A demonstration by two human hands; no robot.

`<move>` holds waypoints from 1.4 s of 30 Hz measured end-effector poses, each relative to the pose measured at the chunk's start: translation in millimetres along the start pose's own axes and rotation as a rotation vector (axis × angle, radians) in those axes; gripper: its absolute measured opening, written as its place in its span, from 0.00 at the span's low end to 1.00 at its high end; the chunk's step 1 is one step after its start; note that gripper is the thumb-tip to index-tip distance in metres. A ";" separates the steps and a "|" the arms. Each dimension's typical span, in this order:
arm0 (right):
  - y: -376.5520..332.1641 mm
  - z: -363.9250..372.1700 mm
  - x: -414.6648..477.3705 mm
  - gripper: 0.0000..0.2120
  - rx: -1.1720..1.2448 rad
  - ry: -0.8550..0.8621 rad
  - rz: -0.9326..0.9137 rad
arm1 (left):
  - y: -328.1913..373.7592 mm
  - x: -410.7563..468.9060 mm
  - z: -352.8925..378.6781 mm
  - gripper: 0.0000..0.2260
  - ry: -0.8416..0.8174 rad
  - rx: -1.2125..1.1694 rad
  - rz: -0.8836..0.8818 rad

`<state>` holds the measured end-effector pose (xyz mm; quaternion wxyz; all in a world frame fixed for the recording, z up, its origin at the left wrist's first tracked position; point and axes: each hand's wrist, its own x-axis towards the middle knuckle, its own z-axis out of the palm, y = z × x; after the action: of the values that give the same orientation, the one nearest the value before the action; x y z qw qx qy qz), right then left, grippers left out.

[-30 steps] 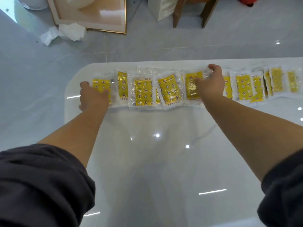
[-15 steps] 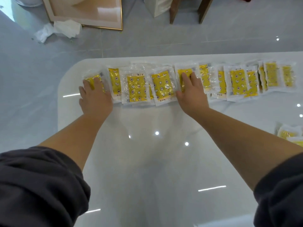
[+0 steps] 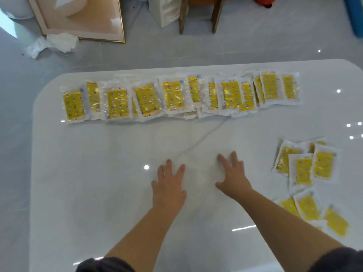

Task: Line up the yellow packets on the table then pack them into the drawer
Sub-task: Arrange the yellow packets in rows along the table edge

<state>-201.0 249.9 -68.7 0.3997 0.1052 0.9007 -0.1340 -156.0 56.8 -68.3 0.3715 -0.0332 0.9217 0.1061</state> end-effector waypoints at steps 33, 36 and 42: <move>276.0 -149.9 58.7 0.46 0.134 0.120 0.454 | 331.9 36.6 32.9 0.39 0.047 -0.287 -0.250; 287.5 -149.5 62.3 0.48 0.219 0.108 0.457 | 374.7 51.4 36.0 0.45 0.095 -0.222 -0.324; 302.1 -158.5 65.3 0.44 0.259 0.139 0.401 | 389.2 66.0 42.5 0.38 0.171 -0.357 -0.452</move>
<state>-264.0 591.4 -62.9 0.3387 0.3411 0.8624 -0.1589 -229.3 446.9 -77.1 0.2953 -0.3111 0.8857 0.1779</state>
